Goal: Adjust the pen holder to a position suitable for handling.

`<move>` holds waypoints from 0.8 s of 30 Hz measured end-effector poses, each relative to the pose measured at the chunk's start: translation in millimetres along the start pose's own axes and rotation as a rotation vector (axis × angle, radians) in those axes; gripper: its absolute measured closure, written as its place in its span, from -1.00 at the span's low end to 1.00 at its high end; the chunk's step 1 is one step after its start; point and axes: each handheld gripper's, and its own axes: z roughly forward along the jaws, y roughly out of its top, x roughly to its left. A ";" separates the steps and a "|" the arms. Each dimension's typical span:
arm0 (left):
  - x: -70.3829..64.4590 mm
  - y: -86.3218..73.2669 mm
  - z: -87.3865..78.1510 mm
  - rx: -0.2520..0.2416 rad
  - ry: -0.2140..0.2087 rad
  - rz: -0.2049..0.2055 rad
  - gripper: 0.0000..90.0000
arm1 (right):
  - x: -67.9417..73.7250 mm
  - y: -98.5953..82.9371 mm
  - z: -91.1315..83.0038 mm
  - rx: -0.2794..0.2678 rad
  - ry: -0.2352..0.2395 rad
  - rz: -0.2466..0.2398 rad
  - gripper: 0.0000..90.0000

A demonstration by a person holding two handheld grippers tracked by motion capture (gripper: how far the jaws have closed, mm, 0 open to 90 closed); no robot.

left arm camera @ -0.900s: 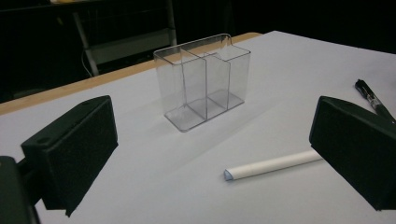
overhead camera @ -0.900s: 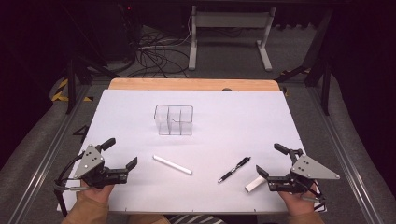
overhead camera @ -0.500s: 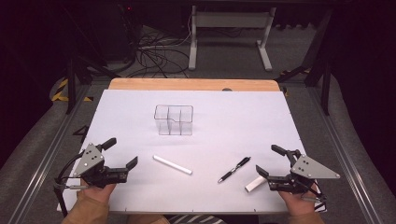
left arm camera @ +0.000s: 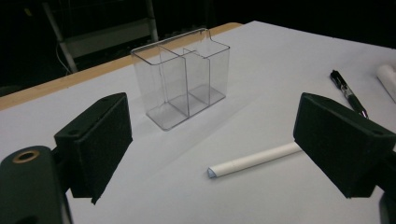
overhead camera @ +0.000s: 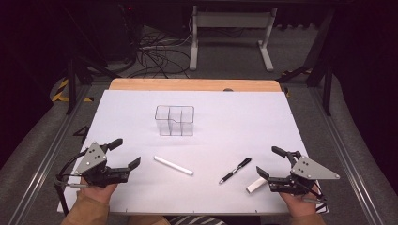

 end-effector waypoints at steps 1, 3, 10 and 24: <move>-0.3 1.2 1.1 0.005 -0.002 0.005 -0.70 | 0.1 0.0 -0.1 0.001 0.000 0.002 -0.61; 0.1 4.2 3.2 0.016 -0.015 0.011 -0.69 | 0.2 -0.1 -0.4 0.000 0.002 0.005 -0.60; 6.9 19.1 8.0 0.016 -0.072 -0.019 -0.70 | -0.5 -1.2 -0.4 0.002 0.006 0.017 -0.60; 8.2 33.6 14.7 0.017 -0.086 0.010 -0.70 | -2.2 -5.4 -4.8 0.005 0.001 0.039 -0.60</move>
